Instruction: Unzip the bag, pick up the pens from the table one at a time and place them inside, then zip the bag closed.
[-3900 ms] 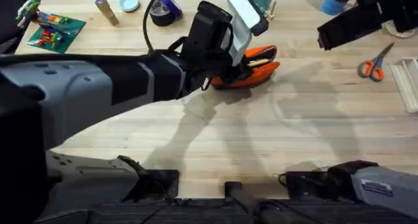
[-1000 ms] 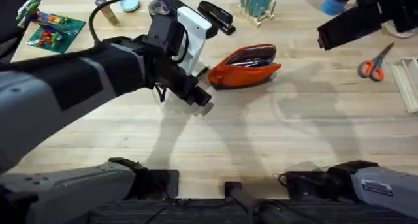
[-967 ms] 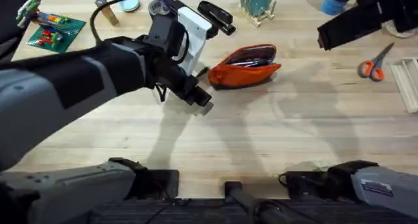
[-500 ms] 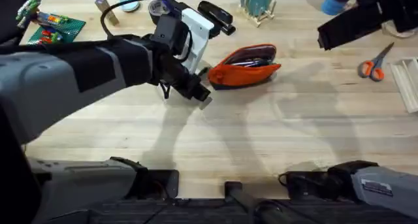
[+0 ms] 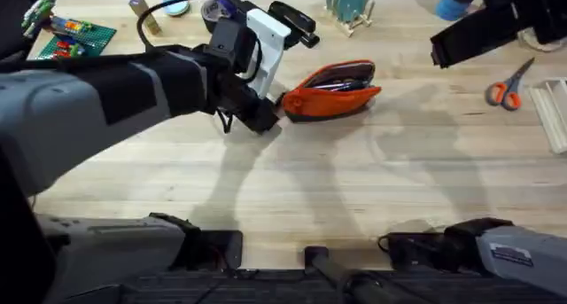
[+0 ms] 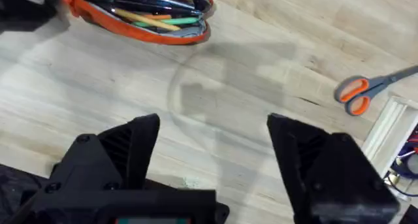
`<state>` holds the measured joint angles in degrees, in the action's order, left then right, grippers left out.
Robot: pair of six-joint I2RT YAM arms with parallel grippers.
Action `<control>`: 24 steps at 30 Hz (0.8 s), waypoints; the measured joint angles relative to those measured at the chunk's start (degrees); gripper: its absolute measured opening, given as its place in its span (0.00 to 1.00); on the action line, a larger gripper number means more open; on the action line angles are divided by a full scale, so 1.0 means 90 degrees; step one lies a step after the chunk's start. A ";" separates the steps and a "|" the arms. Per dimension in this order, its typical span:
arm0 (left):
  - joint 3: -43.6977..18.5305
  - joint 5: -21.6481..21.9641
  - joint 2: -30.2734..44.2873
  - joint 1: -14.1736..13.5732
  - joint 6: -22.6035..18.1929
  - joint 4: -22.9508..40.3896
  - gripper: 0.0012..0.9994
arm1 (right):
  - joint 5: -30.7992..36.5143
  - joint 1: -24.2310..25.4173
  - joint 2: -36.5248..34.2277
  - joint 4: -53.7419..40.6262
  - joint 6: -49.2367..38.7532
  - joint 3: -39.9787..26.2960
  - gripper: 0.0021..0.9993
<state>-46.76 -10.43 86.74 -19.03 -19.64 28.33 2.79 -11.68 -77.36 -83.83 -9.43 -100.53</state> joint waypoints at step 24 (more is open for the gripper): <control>-0.0988 0.1288 0.0287 0.0024 -0.0066 0.0108 0.04 | 0.0000 0.0000 0.0000 0.0000 0.0000 0.0000 1.00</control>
<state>-55.66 1.16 89.32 -18.81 -20.23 29.30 2.79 -11.68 -77.36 -83.83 -9.43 -100.53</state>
